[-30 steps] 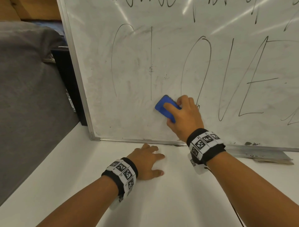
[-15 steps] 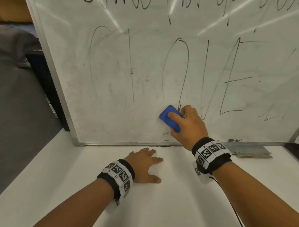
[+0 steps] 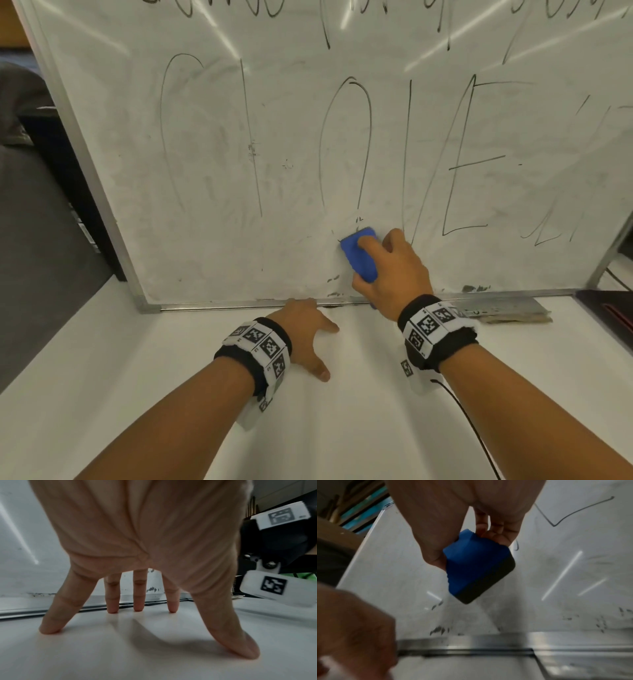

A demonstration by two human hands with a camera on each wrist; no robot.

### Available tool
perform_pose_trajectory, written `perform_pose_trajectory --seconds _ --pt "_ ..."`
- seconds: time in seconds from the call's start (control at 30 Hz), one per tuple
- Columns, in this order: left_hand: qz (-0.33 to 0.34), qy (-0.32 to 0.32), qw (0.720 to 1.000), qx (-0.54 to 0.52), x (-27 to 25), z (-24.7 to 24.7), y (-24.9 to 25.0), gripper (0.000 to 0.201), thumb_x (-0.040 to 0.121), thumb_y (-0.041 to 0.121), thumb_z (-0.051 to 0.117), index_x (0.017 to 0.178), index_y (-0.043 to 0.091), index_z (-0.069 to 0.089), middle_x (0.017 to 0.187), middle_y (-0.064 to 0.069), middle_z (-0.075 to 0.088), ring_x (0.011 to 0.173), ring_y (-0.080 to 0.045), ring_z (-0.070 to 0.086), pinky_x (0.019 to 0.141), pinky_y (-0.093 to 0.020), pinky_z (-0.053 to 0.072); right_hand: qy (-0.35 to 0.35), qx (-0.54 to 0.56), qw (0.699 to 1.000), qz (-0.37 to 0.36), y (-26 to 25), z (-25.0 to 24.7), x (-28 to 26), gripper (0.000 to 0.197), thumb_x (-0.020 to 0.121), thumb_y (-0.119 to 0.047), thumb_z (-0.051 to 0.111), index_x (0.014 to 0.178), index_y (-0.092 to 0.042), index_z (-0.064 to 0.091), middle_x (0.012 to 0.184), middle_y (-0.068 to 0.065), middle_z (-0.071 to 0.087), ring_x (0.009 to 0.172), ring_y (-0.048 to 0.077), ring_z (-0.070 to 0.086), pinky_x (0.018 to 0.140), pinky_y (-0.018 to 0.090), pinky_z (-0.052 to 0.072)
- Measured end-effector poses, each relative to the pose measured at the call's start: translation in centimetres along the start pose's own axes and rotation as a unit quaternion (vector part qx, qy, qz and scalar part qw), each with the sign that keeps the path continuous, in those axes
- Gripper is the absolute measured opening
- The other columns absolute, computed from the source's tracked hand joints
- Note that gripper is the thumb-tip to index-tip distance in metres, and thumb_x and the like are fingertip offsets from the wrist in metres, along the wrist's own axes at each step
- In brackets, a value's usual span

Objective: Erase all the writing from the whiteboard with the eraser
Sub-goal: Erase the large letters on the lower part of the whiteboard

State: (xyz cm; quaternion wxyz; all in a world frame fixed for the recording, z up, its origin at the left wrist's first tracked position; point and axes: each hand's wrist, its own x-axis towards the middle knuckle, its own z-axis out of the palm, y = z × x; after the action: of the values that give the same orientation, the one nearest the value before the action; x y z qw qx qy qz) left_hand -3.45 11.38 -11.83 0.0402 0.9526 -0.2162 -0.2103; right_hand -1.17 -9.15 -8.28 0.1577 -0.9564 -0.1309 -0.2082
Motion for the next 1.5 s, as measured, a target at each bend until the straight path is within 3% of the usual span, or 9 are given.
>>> perform_pose_trajectory --seconds 0.07,0.23,0.4,0.57,0.73,0.8,0.97,1.2,1.5 --pt "-0.007 -0.006 1.000 0.005 0.1 -0.1 0.1 0.099 0.061 0.069 0.081 0.147 0.042 0.042 0.130 -0.002 0.041 0.125 -0.030 0.037 0.109 -0.045 0.037 -0.023 -0.009 1.000 -0.006 -0.1 0.2 -0.4 0.051 0.080 -0.047 0.068 0.122 -0.033 0.046 0.099 -0.003 0.033 0.080 0.019 0.046 0.061 0.034 0.051" --pt "-0.022 -0.016 1.000 -0.006 0.3 -0.1 0.0 0.101 0.058 0.068 0.084 0.147 0.042 0.042 0.137 -0.003 0.039 0.129 -0.031 0.034 0.111 -0.047 0.036 0.063 0.035 0.997 0.030 -0.1 -1.4 1.5 0.052 0.078 -0.047 0.069 0.122 -0.032 0.044 0.101 -0.002 0.035 0.073 0.020 0.049 0.056 0.030 0.049" --pt "-0.031 -0.019 0.999 -0.001 0.5 -0.3 0.2 0.103 0.053 0.069 0.085 0.145 0.047 0.043 0.135 -0.002 0.038 0.129 -0.035 0.033 0.108 -0.050 0.039 -0.023 0.003 1.000 0.016 -0.8 0.4 -0.2 0.054 0.079 -0.053 0.067 0.122 -0.033 0.044 0.099 -0.002 0.036 0.070 0.018 0.049 0.057 0.030 0.048" --pt "-0.034 -0.023 0.999 -0.003 0.4 -0.5 0.2 0.104 0.052 0.069 0.086 0.145 0.047 0.043 0.128 0.001 0.038 0.128 -0.034 0.033 0.106 -0.051 0.040 0.062 0.048 0.996 0.047 -0.8 -0.3 1.7 0.055 0.077 -0.052 0.068 0.123 -0.033 0.045 0.100 -0.002 0.037 0.069 0.019 0.050 0.057 0.029 0.048" --pt "-0.029 -0.018 0.999 -0.003 0.4 -0.5 0.1 0.104 0.050 0.070 0.085 0.143 0.048 0.045 0.110 0.005 0.031 0.123 -0.033 0.035 0.104 -0.050 0.042 -0.056 0.001 0.998 0.004 -1.2 1.2 -0.3 0.055 0.079 -0.054 0.066 0.124 -0.034 0.042 0.100 -0.002 0.035 0.071 0.019 0.048 0.056 0.029 0.046" --pt "-0.029 -0.014 0.999 -0.003 0.4 -0.6 0.1 0.104 0.050 0.070 0.086 0.143 0.047 0.046 0.108 0.007 0.030 0.121 -0.032 0.035 0.103 -0.050 0.042 -0.035 0.004 0.999 -0.008 -1.2 0.8 0.2 0.053 0.078 -0.052 0.068 0.122 -0.033 0.044 0.100 -0.002 0.034 0.072 0.019 0.048 0.055 0.030 0.046" --pt "-0.033 -0.017 0.999 -0.007 0.5 -0.7 0.4 0.105 0.049 0.068 0.088 0.143 0.047 0.047 0.110 0.008 0.029 0.122 -0.033 0.034 0.105 -0.050 0.041 0.066 -0.027 0.995 -0.064 -2.0 -0.5 2.8 0.048 0.077 -0.039 0.071 0.118 -0.030 0.047 0.101 0.001 0.036 0.082 0.020 0.042 0.054 0.030 0.046" --pt "-0.037 -0.032 0.999 0.008 0.4 -0.9 0.6 0.104 0.053 0.067 0.086 0.145 0.048 0.042 0.136 -0.001 0.035 0.129 -0.036 0.030 0.107 -0.050 0.038 0.079 -0.106 0.985 -0.109 1.9 1.5 0.6 0.054 0.066 -0.018 0.076 0.114 -0.027 0.052 0.104 0.009 0.045 0.086 0.029 0.044 0.066 0.039 0.042" --pt "-0.045 -0.034 0.998 0.005 0.3 -0.9 0.8 0.103 0.055 0.065 0.087 0.146 0.049 0.041 0.135 0.000 0.035 0.130 -0.035 0.030 0.110 -0.051 0.036 0.095 -0.100 0.981 -0.136 2.0 0.5 0.9 0.051 0.066 -0.015 0.075 0.114 -0.026 0.059 0.107 0.010 0.049 0.092 0.031 0.045 0.071 0.041 0.039"
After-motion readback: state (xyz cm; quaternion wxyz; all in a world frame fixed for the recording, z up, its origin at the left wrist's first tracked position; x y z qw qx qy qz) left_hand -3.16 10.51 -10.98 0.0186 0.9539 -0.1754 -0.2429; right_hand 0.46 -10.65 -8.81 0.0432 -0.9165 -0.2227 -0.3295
